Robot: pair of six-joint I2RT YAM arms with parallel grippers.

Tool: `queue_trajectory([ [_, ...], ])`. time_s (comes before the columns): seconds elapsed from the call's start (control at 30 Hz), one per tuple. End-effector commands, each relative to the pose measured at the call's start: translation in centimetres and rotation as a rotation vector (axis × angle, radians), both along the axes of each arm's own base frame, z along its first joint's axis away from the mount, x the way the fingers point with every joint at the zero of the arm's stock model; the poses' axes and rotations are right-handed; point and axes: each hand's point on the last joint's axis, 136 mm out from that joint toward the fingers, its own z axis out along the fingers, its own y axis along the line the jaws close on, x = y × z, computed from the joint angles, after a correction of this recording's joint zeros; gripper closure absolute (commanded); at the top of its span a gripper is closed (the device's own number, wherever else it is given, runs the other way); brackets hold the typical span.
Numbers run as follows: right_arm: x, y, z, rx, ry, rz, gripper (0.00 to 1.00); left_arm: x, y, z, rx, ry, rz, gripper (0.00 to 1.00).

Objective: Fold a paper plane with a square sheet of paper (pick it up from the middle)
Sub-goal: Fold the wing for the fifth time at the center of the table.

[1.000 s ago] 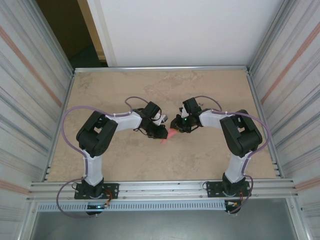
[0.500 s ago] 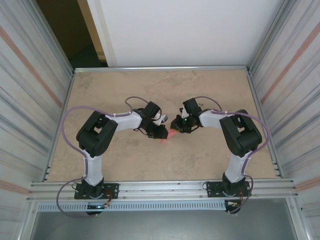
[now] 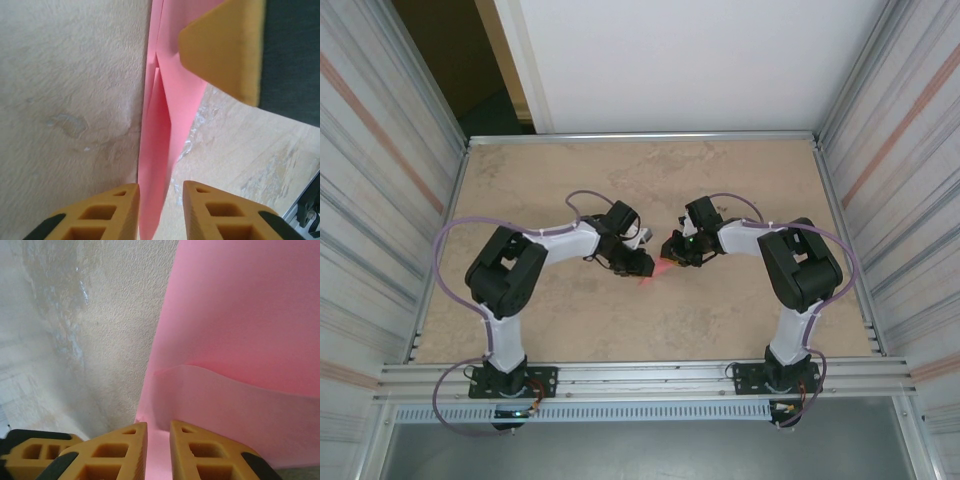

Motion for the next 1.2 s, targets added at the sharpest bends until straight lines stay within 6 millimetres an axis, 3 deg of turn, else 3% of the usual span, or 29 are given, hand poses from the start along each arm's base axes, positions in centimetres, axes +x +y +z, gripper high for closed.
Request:
queue_trajectory([
  [0.0,-0.4,-1.0,-1.7,-0.055,0.062,-0.025,0.8,0.7,1.0,2.3,0.008,-0.06,0.034,0.69],
  [0.27,-0.4,-1.0,-1.7,-0.059,0.07,-0.023,0.8,1.0,-2.0,4.1,-0.118,-0.077,-0.011,0.78],
  [0.5,-0.5,-1.0,-1.9,-0.056,0.083,-0.024,0.83,1.0,-3.8,2.1,-0.099,-0.04,-0.047,0.88],
  [1.17,-0.7,-1.3,-2.2,-0.072,0.093,-0.025,0.84,1.4,-3.0,-1.6,-0.022,0.014,-0.031,0.93],
])
